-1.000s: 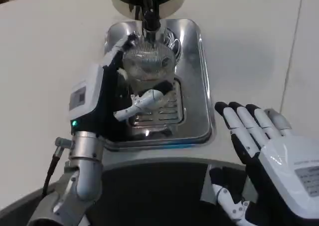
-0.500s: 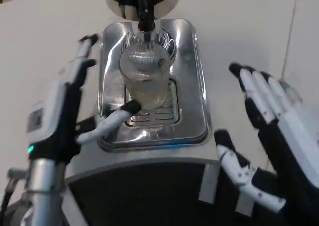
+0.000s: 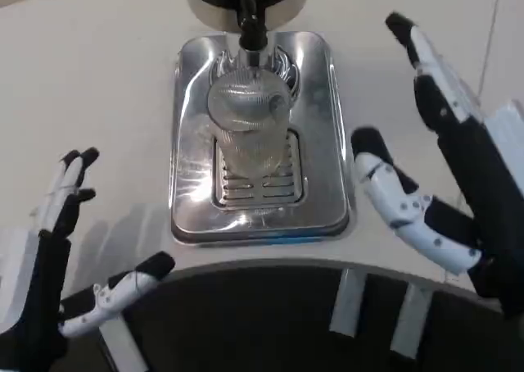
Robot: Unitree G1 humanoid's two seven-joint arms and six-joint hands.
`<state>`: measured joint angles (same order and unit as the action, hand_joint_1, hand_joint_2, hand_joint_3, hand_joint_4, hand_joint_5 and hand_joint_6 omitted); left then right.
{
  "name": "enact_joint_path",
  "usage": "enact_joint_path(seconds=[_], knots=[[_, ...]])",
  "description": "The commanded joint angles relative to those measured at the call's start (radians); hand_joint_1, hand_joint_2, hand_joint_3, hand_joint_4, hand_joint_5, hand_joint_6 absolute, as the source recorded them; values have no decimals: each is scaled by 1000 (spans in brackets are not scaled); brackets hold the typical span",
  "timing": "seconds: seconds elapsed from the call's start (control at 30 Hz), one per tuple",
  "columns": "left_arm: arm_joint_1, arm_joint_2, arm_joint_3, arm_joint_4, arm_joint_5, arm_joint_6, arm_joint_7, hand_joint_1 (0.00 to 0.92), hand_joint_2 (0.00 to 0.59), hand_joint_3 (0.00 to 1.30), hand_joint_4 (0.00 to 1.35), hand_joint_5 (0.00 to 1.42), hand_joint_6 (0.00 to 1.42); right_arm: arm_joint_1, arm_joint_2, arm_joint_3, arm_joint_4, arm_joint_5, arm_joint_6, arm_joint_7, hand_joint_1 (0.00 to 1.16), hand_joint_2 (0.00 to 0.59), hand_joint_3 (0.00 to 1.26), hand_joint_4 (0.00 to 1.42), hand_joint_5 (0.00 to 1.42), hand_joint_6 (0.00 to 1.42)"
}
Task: Grasp the cup under the faucet to collect the drink, then remove the cup.
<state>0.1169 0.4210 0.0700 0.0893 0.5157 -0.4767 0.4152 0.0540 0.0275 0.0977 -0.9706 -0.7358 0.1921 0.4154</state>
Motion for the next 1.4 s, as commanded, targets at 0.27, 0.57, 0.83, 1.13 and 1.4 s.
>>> enact_joint_path(seconds=[0.27,0.57,0.83,1.13,1.4], knots=[[43,-25,17,-36,-5,7,-20,188,61,77,0,268,267,-173,-49,-81,18,284,173,27,367,553,0,0,0,0],[58,-37,17,-53,9,17,-32,189,64,0,0,248,261,-348,-104,-114,123,474,307,24,376,554,0,0,0,0],[50,-35,24,-59,18,24,-31,180,67,0,0,209,240,-496,-140,-88,208,579,350,5,379,550,0,0,0,0],[33,-53,17,-57,12,29,-34,172,64,0,0,213,247,-547,-143,-45,284,662,318,-47,379,546,0,0,0,0],[30,-48,14,-43,8,24,-43,171,64,0,0,222,253,-533,-117,-10,339,712,282,-97,379,542,0,0,0,0]])
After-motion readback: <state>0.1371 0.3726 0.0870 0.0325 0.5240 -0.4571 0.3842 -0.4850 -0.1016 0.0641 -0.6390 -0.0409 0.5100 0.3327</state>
